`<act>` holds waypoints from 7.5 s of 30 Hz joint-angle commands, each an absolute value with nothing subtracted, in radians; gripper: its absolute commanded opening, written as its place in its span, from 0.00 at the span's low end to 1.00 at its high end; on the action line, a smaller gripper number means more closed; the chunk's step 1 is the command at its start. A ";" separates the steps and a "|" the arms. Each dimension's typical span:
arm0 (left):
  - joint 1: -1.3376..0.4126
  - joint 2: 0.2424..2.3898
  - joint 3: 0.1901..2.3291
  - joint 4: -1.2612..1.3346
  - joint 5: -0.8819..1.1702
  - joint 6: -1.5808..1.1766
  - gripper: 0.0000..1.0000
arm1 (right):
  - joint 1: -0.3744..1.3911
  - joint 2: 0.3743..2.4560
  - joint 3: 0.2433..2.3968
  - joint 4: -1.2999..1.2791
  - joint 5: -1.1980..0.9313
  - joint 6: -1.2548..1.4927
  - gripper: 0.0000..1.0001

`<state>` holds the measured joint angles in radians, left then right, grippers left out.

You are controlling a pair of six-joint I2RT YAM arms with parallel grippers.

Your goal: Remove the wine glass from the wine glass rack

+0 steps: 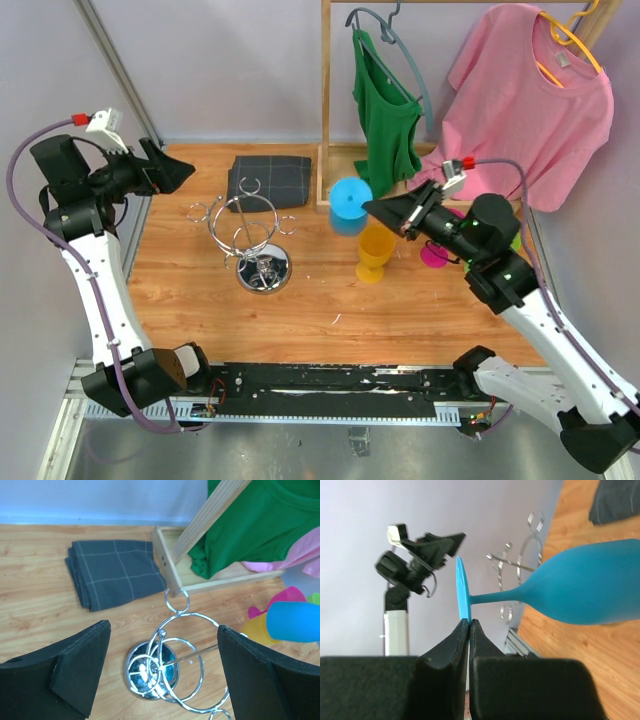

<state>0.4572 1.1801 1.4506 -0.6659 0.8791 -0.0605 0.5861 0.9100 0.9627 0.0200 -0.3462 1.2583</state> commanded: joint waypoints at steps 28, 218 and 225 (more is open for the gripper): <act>0.110 1.342 1.431 0.591 1.099 -1.123 0.92 | 0.604 1.370 1.378 0.943 -0.530 1.606 0.01; -1.011 1.830 1.708 -1.092 0.112 0.390 0.35 | 0.223 0.515 1.453 -0.916 -0.279 0.661 0.98; -1.010 1.806 1.814 -1.146 0.111 0.371 0.47 | 0.223 0.520 1.463 -0.916 -0.276 0.660 0.99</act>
<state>-1.0088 1.8301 1.7088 -1.1099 0.1081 0.3832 0.2333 0.5262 1.4334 -0.9123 -0.2859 0.6750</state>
